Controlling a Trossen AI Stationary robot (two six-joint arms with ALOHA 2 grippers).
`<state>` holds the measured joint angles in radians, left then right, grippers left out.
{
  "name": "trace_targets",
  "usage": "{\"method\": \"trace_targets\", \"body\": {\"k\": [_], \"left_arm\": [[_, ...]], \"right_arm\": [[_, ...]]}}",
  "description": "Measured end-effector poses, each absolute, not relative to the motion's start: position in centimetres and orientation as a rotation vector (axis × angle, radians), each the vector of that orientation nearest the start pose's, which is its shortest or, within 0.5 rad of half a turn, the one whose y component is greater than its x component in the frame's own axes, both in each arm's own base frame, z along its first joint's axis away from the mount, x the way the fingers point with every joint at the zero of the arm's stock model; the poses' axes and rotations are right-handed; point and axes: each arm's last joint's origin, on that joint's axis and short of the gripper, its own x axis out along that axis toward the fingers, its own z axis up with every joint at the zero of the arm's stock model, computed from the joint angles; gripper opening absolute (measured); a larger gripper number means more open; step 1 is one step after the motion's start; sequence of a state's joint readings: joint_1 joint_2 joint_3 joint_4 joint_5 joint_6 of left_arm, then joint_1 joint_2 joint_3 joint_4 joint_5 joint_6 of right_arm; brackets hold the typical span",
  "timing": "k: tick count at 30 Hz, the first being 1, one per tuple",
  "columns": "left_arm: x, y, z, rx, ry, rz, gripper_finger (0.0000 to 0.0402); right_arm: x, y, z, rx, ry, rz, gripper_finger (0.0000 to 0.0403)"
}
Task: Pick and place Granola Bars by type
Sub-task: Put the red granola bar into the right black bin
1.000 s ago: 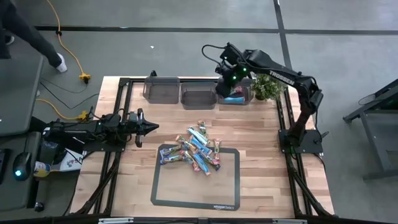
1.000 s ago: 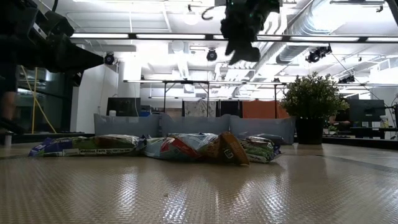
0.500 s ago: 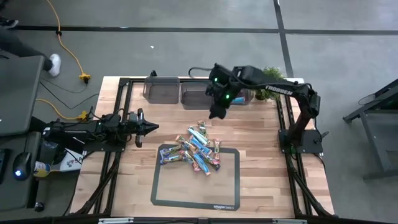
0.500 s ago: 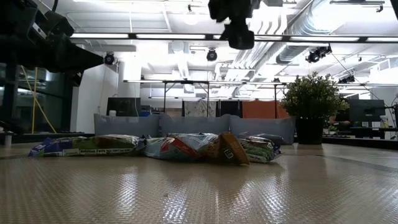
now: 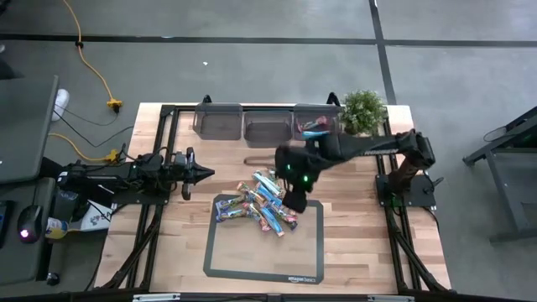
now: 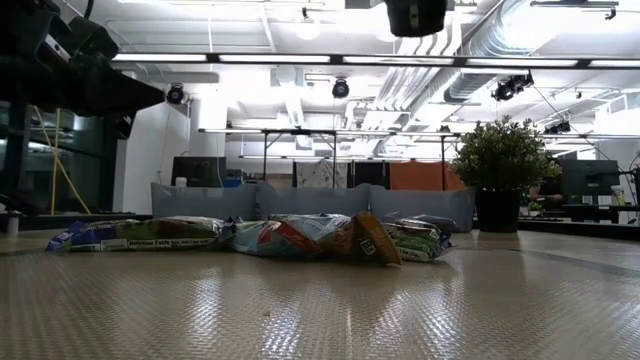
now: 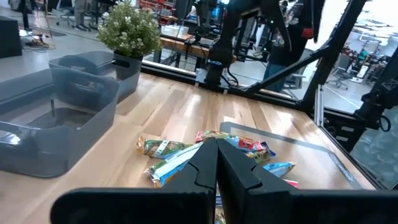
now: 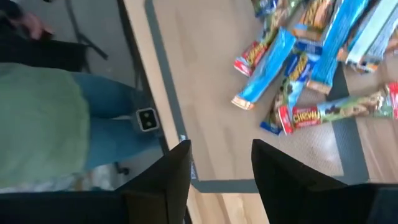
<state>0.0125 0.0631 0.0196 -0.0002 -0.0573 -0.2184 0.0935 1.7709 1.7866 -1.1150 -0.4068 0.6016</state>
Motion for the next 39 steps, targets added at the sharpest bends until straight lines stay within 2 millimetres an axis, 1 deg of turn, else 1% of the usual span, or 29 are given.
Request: {"method": "trace_targets", "body": {"k": [4,6,9,12,15,18,22,26,29,32,35,39], "left_arm": [[10.0,0.3,16.5,-0.217,0.037,0.072,0.0001],[10.0,0.3,16.5,-0.217,0.037,0.071,0.0001],[10.0,0.3,16.5,-0.228,0.037,0.071,0.0001],[10.0,0.3,16.5,-0.294,0.034,0.073,0.0001],[10.0,0.3,16.5,-0.382,0.031,0.074,0.0001],[10.0,0.3,16.5,-0.440,0.029,0.075,0.0001],[10.0,0.3,16.5,-0.455,0.028,0.075,0.0001],[10.0,0.3,16.5,-0.511,0.026,0.076,0.0001],[10.0,0.3,16.5,-0.520,0.026,0.076,0.0001],[10.0,0.2,16.5,-0.521,0.031,0.064,0.0001],[10.0,0.2,16.5,-0.521,0.035,0.054,0.0001],[10.0,0.1,16.4,-0.522,0.046,0.032,0.0001]], "right_arm": [[35.7,7.1,33.7,0.680,1.232,0.119,0.0152],[35.7,8.0,33.4,0.718,1.228,-0.001,0.0152],[35.4,8.5,32.8,0.732,1.217,-0.159,0.0152],[34.9,9.1,32.1,0.746,1.211,-0.306,0.0152],[34.8,9.9,31.2,0.805,1.151,-0.455,0.0152],[34.5,10.9,30.0,0.847,1.084,-0.568,0.0152],[33.9,11.7,27.9,0.915,1.012,-0.732,0.0152],[33.4,11.5,25.2,0.997,1.022,-0.836,0.0152],[33.2,10.7,22.9,1.048,1.015,-0.891,0.0152],[33.2,9.8,21.1,1.120,1.049,-0.898,0.0152],[33.4,8.8,19.8,1.151,1.020,-0.897,0.0152],[34.2,7.4,19.3,1.161,0.970,-0.831,0.0164]]}}
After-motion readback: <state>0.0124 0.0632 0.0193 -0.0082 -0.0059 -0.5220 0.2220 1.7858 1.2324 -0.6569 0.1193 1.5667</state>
